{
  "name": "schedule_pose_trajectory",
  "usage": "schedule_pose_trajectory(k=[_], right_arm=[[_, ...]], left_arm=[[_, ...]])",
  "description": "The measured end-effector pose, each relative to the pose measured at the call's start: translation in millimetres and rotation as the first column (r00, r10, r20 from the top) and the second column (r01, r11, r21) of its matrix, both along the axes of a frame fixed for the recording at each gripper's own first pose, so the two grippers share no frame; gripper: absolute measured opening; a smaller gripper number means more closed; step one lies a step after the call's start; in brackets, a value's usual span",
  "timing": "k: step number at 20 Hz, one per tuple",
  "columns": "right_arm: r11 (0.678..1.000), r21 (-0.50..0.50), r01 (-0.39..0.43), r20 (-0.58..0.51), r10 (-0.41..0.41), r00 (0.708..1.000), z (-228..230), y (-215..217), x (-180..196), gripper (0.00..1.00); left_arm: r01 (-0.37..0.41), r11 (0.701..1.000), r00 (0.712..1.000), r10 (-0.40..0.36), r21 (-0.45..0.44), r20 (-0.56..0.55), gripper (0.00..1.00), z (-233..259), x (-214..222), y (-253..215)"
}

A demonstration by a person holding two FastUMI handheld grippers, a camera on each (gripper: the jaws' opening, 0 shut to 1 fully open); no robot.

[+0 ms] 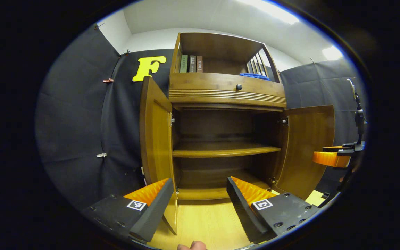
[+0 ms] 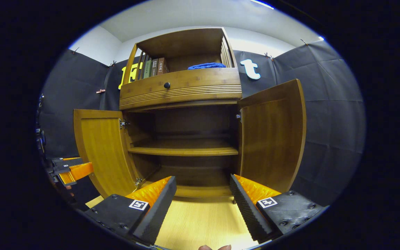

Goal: Open the right door of the double-door shoe cabinet with the right hand, and open the left door with the left hand.

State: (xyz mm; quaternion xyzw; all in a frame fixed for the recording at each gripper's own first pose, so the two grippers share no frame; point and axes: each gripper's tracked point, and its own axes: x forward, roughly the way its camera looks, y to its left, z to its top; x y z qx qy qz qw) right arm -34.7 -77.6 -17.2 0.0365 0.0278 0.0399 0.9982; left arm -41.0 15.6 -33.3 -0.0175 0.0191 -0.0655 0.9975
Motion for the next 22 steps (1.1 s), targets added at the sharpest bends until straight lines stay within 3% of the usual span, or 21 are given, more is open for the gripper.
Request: schedule_pose_trajectory(k=[22], right_arm=[[1.0, -0.007, 0.009, 0.038, -0.009, 0.999, 0.9, 3.6, 0.2, 0.98]], left_arm=[[0.038, 0.999, 0.999, -0.038, 0.015, -0.004, 0.96, 0.4, 0.9, -20.6]])
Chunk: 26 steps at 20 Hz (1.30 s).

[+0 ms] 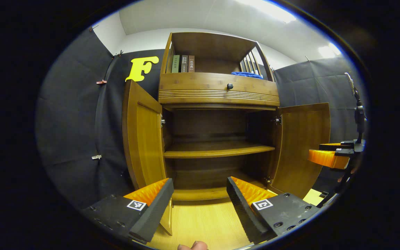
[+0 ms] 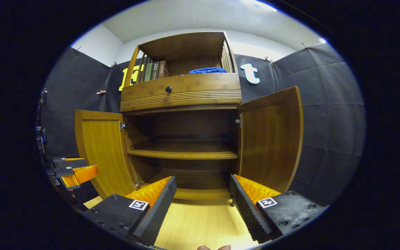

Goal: Open the right door of the double-door shoe cabinet with the right hand, and open the left door with the left hand.

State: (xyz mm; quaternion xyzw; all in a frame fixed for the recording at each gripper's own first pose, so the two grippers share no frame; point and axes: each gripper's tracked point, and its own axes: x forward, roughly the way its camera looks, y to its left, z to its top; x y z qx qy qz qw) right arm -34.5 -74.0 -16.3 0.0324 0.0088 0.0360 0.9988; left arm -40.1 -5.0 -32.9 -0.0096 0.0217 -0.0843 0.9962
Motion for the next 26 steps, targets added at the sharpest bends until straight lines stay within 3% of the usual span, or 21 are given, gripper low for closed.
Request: schedule_pose_trajectory(k=[26], right_arm=[[1.0, -0.004, 0.0, -0.002, 0.0, 1.0, -3.6, -2.6, 6.5, 0.98]], left_arm=[[0.001, 1.0, 1.0, -0.001, 0.019, 0.002, 0.95, 0.7, 4.2, -2.1]])
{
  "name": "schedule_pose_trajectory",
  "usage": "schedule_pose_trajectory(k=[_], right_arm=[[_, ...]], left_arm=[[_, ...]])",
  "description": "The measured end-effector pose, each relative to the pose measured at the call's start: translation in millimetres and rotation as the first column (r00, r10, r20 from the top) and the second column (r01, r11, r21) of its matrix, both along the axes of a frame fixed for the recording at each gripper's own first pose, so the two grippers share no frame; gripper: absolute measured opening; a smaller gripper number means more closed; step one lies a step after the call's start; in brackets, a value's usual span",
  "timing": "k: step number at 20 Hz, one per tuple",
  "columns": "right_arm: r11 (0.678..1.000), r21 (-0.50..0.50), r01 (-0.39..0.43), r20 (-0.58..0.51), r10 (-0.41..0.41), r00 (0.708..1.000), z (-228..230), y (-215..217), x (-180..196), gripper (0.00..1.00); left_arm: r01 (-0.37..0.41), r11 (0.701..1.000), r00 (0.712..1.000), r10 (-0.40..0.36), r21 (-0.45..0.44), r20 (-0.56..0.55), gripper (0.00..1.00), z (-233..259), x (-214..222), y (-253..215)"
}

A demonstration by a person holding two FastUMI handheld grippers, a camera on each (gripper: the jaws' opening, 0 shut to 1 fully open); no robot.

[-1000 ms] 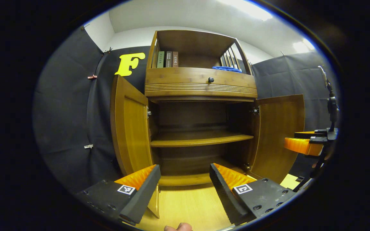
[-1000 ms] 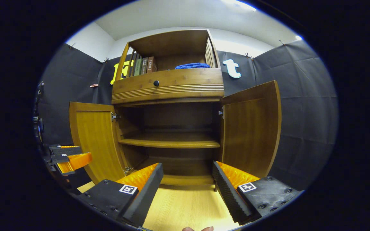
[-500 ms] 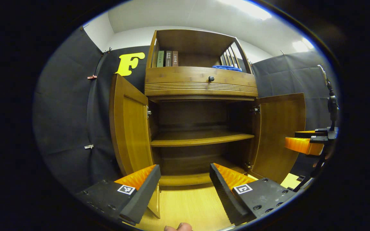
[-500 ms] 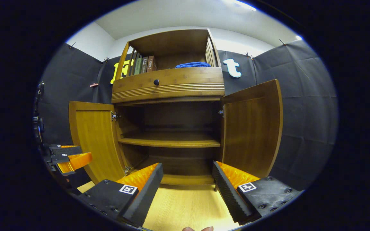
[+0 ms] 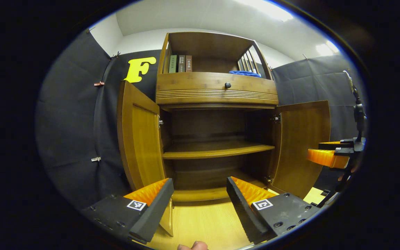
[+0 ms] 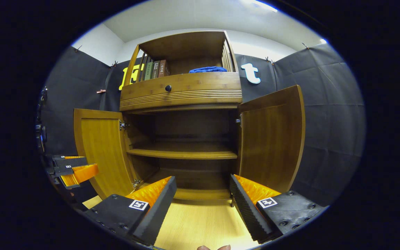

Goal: Open the right door of the double-door shoe cabinet with the right hand, and open the left door with the left hand.

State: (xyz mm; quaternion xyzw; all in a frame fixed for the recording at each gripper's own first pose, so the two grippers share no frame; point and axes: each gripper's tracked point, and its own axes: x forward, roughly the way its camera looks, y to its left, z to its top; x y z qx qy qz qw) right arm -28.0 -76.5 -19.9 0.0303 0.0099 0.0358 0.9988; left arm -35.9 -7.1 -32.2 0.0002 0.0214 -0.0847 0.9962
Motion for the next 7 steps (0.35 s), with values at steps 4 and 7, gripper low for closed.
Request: schedule_pose_trajectory(k=[4, 7], right_arm=[[1.0, -0.007, 0.001, 0.007, -0.001, 1.0, 2.4, -0.5, 0.4, 0.98], [1.0, -0.01, 0.0, 0.01, 0.0, 1.0, 3.5, -2.1, 1.0, 0.98]], left_arm=[[0.002, 1.0, 1.0, -0.002, 0.005, 0.002, 0.96, 0.0, 0.0, -1.0], [-0.001, 1.0, 1.0, 0.001, 0.002, 0.002, 0.96, 1.5, -0.3, -1.6]])
